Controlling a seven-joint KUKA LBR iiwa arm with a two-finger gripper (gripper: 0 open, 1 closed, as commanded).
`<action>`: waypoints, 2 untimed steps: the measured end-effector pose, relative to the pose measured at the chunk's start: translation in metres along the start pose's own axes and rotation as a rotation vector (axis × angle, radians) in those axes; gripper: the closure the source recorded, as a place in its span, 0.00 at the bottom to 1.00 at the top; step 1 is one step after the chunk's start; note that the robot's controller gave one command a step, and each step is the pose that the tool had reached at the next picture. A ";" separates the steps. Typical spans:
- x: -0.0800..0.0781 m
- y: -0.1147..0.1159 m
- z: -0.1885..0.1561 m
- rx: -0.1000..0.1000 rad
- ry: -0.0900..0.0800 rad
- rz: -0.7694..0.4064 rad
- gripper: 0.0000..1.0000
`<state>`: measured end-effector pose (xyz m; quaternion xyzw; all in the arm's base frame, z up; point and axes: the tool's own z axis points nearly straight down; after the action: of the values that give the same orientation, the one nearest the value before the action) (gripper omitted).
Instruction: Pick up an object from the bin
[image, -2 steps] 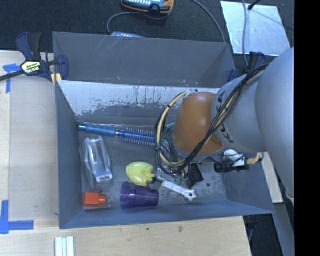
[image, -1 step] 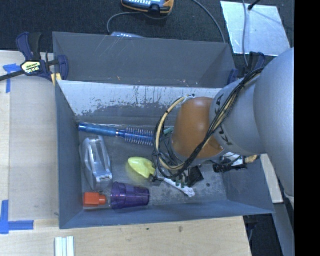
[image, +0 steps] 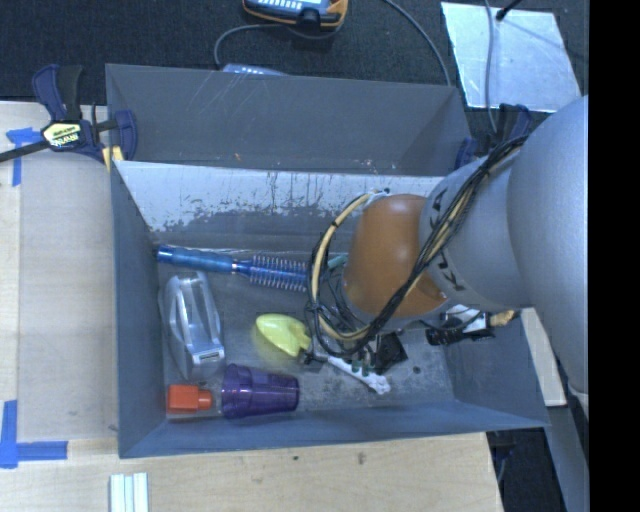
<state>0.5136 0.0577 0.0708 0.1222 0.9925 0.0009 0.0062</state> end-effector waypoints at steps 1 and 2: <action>0.001 0.000 -0.003 0.001 0.004 0.000 1.00; 0.003 -0.001 -0.022 0.004 0.012 0.000 1.00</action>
Offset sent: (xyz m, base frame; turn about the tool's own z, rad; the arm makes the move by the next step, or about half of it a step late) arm 0.0001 -0.0001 0.0806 0.0000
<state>0.5099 0.0572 0.0932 0.1221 0.9925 -0.0003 -0.0001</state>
